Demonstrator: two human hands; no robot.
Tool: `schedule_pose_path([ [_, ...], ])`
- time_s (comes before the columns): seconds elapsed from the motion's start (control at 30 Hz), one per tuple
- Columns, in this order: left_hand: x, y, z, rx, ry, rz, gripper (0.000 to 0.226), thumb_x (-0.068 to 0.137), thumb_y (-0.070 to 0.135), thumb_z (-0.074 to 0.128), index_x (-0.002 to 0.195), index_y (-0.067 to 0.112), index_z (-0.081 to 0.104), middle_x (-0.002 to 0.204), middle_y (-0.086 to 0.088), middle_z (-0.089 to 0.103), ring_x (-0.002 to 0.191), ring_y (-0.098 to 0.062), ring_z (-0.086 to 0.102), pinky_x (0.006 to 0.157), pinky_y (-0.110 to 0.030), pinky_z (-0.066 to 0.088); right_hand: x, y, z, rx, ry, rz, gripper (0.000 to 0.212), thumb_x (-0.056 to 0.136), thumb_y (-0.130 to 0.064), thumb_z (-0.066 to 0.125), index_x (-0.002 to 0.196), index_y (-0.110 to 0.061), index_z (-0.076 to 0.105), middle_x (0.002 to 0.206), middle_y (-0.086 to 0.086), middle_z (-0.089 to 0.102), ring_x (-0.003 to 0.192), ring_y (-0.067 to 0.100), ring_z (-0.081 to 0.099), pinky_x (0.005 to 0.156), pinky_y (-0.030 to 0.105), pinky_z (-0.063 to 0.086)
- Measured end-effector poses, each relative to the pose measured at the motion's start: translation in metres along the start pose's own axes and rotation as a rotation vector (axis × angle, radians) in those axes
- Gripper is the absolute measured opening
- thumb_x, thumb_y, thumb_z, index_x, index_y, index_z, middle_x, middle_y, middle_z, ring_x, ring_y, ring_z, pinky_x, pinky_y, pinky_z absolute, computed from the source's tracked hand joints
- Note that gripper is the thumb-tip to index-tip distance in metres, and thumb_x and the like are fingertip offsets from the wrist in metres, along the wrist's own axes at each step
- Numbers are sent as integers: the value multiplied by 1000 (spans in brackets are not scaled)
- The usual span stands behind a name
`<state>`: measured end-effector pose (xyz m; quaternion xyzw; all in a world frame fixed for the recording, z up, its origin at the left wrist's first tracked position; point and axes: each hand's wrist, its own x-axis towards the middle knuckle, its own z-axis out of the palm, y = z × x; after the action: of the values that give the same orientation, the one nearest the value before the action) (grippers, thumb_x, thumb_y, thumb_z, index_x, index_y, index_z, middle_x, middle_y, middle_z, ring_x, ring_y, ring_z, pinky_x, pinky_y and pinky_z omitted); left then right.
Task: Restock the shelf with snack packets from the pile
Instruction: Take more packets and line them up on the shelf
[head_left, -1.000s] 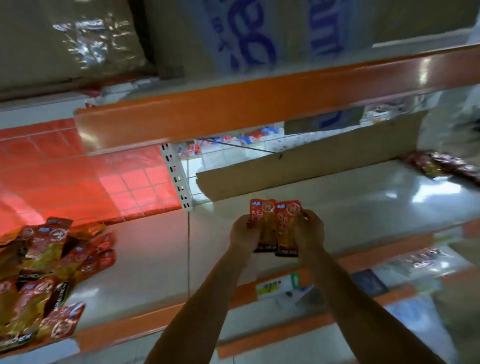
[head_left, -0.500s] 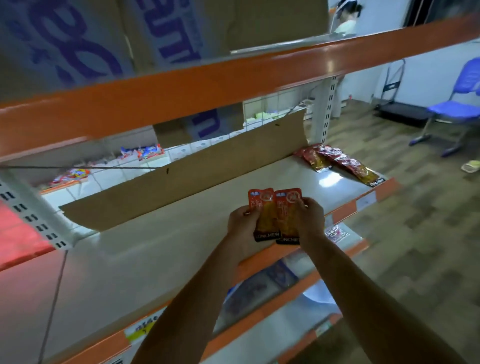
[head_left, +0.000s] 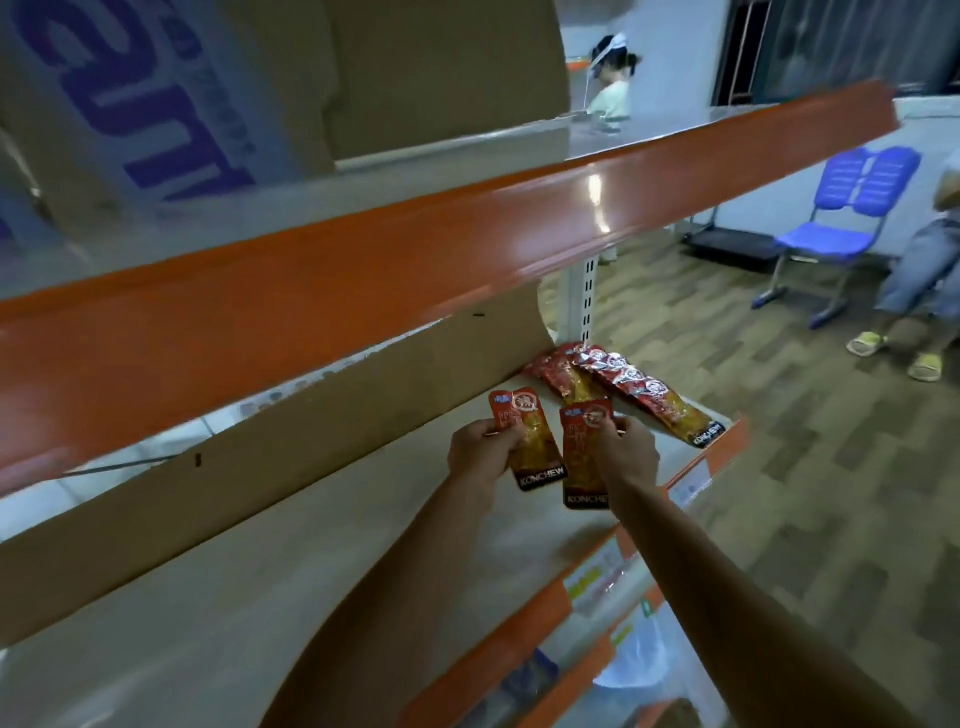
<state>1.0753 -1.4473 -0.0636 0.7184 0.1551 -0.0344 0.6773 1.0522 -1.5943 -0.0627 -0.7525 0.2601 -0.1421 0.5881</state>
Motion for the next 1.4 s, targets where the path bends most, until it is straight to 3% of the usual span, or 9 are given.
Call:
schedule_pose_path([
  [0.17,35,2,29,27,27,-16,23,81,17,75,103,8,72,95,-9,73,87,-19,70,78,-30,58,45,-3,-3,27,31,-21,26,96,-23,44,103,-5,61,98,17,64,91,33,62,84,49,53],
  [0.3,58,1,56,80,69,-9,18,82,17,73,97,8,72,93,-11,73,89,-25,70,87,-39,57,86,-6,-8,49,61,-52,25,96,-21,45,100,-3,61,86,10,61,80,27,61,70,37,49],
  [0.47,79,5,96,54,126,-35,6,81,14,74,85,14,69,91,-9,73,86,-23,71,86,-44,57,138,-14,-19,35,10,-75,20,96,-26,48,103,-12,60,87,6,63,73,18,61,65,34,52],
  [0.57,88,4,117,112,176,-33,10,79,19,75,77,19,66,93,-9,73,89,-25,70,87,-43,56,164,-17,-24,-15,-45,-94,25,95,-27,50,106,-10,64,94,11,67,83,26,65,77,46,55],
  [0.67,93,1,132,146,246,-43,10,78,21,75,76,21,66,93,-7,73,88,-24,69,85,-41,56,181,-18,-27,-56,-99,-107,27,95,-26,50,109,-10,65,98,12,69,89,27,65,83,47,54],
  [0.93,94,1,148,242,378,-21,15,78,24,77,88,15,72,92,-5,73,89,-23,68,83,-36,56,201,-19,-25,-26,-258,-145,28,96,-28,52,114,-8,61,101,11,68,90,27,66,82,50,55],
  [1.13,93,2,158,306,424,-23,26,80,25,75,100,9,72,100,-7,72,93,-23,67,86,-38,55,209,-18,-27,4,-316,-181,26,96,-26,52,112,-8,61,87,1,63,75,16,64,71,38,57],
  [1.27,92,3,162,399,475,-9,26,81,30,74,99,13,69,100,-4,70,93,-21,65,85,-36,54,212,-18,-28,14,-368,-185,25,96,-27,52,111,-8,59,92,3,63,83,21,65,79,46,57],
  [1.4,90,3,163,401,511,6,32,78,28,77,103,14,62,98,1,68,94,-19,64,86,-36,52,214,-18,-29,24,-394,-194,21,96,-25,51,109,-10,58,95,6,65,83,22,66,77,48,57],
])
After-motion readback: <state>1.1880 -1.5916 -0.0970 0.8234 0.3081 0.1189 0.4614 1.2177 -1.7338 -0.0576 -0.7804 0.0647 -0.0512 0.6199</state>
